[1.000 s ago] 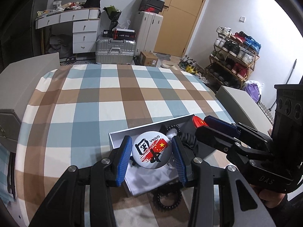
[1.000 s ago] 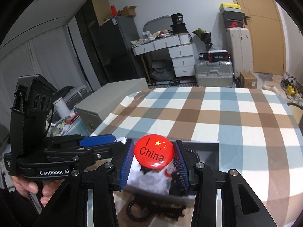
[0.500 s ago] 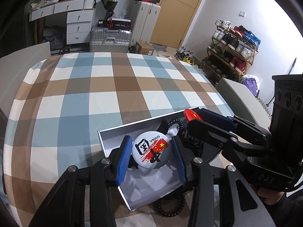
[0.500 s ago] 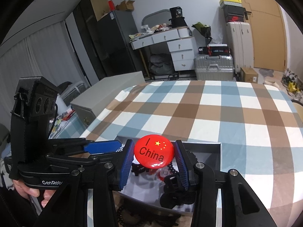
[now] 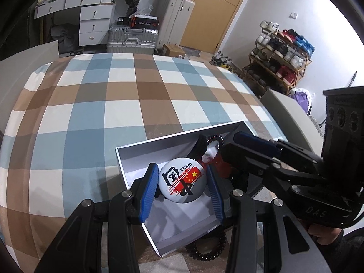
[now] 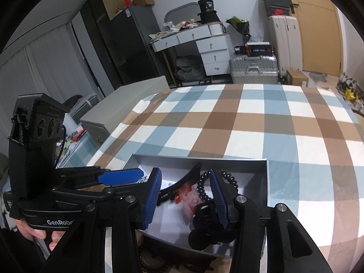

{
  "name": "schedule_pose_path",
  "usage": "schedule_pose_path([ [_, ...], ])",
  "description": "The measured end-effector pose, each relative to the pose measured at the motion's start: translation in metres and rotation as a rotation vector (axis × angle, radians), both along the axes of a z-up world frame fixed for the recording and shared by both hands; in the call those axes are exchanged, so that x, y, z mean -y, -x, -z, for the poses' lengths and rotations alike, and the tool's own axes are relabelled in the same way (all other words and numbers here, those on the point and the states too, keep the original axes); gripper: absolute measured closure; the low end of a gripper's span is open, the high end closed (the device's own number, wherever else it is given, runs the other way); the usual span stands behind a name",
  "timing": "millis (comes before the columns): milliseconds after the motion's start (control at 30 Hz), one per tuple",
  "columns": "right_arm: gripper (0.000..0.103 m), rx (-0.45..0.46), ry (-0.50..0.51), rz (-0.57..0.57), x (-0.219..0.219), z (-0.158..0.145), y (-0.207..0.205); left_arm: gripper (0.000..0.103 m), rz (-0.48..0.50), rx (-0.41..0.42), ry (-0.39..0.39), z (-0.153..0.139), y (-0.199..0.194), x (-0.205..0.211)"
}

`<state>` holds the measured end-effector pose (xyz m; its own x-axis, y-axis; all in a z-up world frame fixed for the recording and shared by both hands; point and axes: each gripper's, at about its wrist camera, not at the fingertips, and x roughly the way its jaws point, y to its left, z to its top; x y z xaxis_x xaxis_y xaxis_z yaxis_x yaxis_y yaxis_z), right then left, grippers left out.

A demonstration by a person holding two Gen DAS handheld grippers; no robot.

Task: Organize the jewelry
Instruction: 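Lower both badges into the grey box and open both tools, then grasp the black claw hair clip on the table with the right tool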

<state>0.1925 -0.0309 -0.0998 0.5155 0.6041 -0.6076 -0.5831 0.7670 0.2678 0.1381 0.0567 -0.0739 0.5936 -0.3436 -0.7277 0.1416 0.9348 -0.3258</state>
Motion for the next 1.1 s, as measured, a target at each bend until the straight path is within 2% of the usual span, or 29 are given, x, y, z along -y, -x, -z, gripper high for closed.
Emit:
schedule_pose_path([
  [67, 0.059, 0.000, -0.012, 0.002, 0.003, -0.001, 0.001, 0.065, -0.003, -0.002, 0.031, 0.001, 0.001, -0.003],
  [133, 0.059, 0.010, -0.024, 0.010, 0.006, -0.003, 0.004, 0.064, 0.006, 0.001, 0.029, 0.000, 0.002, -0.001],
  [300, 0.054, 0.044, -0.041, 0.034, 0.016, -0.012, 0.015, 0.047, 0.023, 0.031, -0.007, -0.005, 0.011, 0.007],
  [733, 0.040, 0.077, -0.064, 0.091, 0.041, -0.024, 0.043, 0.046, -0.001, 0.063, -0.044, -0.016, 0.029, 0.011],
  [800, 0.036, 0.078, -0.066, 0.096, 0.044, -0.024, 0.050, 0.040, -0.012, 0.065, -0.053, -0.017, 0.032, 0.012],
  [867, 0.028, 0.079, -0.068, 0.103, 0.047, -0.022, 0.057, 0.039, -0.018, 0.073, -0.056, -0.018, 0.037, 0.012],
  [1100, 0.027, 0.050, -0.072, 0.124, 0.058, -0.010, 0.078, 0.039, -0.027, 0.101, -0.077, -0.019, 0.055, 0.019],
])
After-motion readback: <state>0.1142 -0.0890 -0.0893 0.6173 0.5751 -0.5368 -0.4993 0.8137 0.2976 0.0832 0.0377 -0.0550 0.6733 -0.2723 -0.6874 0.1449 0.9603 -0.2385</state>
